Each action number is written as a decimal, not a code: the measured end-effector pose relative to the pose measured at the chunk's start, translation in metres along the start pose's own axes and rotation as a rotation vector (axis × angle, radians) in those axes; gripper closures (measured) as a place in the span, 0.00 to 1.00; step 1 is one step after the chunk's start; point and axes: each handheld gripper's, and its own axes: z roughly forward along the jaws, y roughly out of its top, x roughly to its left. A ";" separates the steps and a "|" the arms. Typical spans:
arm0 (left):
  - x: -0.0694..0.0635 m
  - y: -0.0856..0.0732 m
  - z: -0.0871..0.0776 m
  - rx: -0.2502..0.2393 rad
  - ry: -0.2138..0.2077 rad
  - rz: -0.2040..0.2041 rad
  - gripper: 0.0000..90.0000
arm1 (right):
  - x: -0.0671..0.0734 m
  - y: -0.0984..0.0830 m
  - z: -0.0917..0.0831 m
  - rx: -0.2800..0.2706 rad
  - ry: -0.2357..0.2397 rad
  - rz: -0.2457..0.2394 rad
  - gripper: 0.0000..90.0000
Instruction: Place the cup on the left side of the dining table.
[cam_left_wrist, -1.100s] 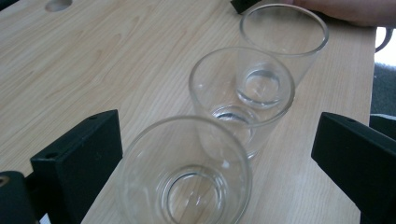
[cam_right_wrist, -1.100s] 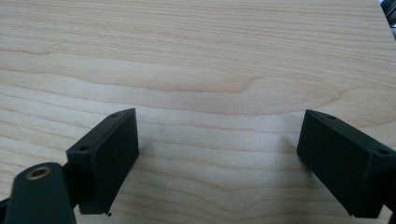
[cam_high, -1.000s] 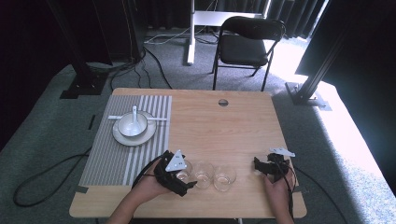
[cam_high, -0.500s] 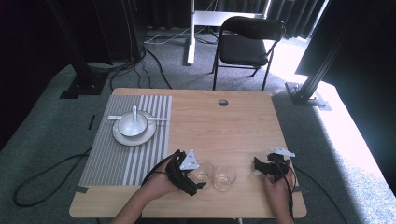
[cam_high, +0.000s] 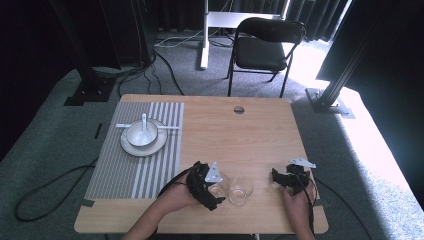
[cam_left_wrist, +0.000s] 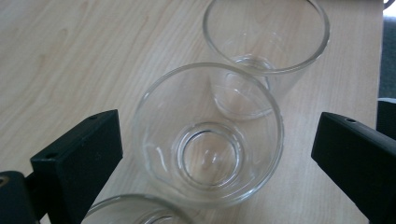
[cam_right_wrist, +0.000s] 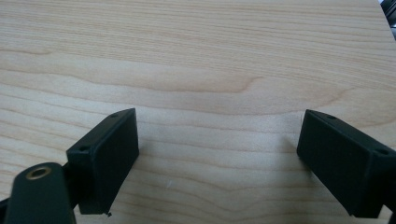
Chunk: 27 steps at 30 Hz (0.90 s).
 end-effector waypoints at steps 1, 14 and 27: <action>0.000 0.002 0.003 0.017 -0.005 0.000 0.03 | 0.000 0.000 0.000 0.000 0.000 0.000 0.14; 0.003 0.009 0.014 0.088 0.026 0.001 0.06 | 0.000 0.000 0.000 -0.001 0.000 0.001 0.14; 0.005 0.012 0.023 0.164 0.016 0.009 0.18 | 0.000 0.000 0.000 -0.001 0.000 0.001 0.14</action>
